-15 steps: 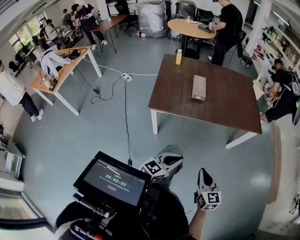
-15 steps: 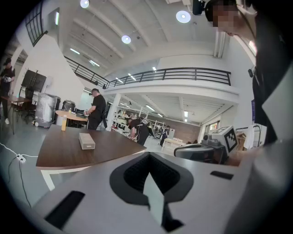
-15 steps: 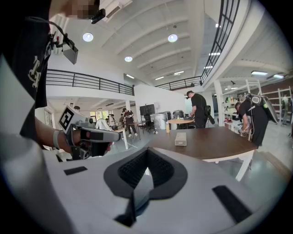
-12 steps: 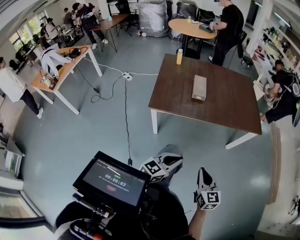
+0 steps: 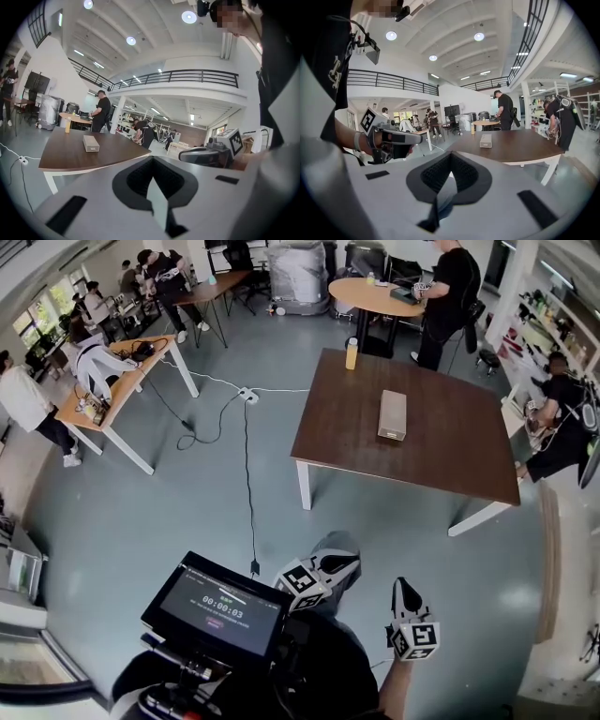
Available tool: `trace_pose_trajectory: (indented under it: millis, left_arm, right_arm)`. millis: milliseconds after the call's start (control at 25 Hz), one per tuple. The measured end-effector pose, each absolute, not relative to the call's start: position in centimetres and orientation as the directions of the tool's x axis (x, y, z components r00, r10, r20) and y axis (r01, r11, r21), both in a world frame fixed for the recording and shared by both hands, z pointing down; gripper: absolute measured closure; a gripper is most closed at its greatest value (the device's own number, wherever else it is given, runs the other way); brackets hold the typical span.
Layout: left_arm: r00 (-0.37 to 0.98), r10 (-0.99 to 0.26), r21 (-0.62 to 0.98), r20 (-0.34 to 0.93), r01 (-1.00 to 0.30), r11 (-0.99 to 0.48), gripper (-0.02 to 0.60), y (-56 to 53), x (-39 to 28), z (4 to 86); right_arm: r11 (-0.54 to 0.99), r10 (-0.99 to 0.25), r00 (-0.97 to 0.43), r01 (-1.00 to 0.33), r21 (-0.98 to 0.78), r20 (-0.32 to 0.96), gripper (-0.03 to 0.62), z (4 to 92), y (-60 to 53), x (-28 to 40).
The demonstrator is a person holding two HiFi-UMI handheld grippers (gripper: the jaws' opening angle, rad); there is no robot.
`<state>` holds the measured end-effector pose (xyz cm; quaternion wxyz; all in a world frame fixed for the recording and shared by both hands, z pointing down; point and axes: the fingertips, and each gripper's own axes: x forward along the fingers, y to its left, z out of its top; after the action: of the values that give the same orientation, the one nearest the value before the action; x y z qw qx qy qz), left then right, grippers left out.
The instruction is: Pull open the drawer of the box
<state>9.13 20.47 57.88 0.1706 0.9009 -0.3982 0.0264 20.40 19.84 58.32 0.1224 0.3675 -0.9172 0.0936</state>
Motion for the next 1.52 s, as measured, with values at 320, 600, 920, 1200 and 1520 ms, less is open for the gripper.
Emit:
trace_pose_trajectory:
  millis: [320, 600, 920, 1200, 1520]
  left_arm:
    - [0.682, -0.708, 0.289, 0.184, -0.726, -0.625, 0.577, 20.5, 9.1, 57.6]
    - [0.685, -0.702, 0.293, 0.193, -0.723, -0.625, 0.577, 20.8, 9.4, 58.0]
    - [0.689, -0.696, 0.295, 0.202, -0.72, -0.628, 0.577, 20.2, 9.7, 58.4]
    - [0.691, -0.695, 0.287, 0.198, -0.719, -0.633, 0.577, 19.8, 10.1, 57.7]
    - [0.692, -0.696, 0.282, 0.191, -0.718, -0.636, 0.577, 18.9, 10.4, 57.1]
  right_arm:
    - [0.716, -0.649, -0.703, -0.694, -0.08, 0.291, 0.606, 57.7, 19.9, 20.2]
    - [0.718, -0.642, -0.705, -0.691, -0.088, 0.301, 0.606, 58.7, 20.4, 20.4]
    - [0.715, -0.644, -0.702, -0.693, -0.087, 0.304, 0.606, 58.4, 19.7, 20.4]
    - [0.7, -0.662, -0.691, -0.708, -0.087, 0.29, 0.606, 58.0, 19.2, 21.5]
    - [0.701, -0.662, -0.69, -0.708, -0.082, 0.292, 0.606, 57.4, 18.6, 21.8]
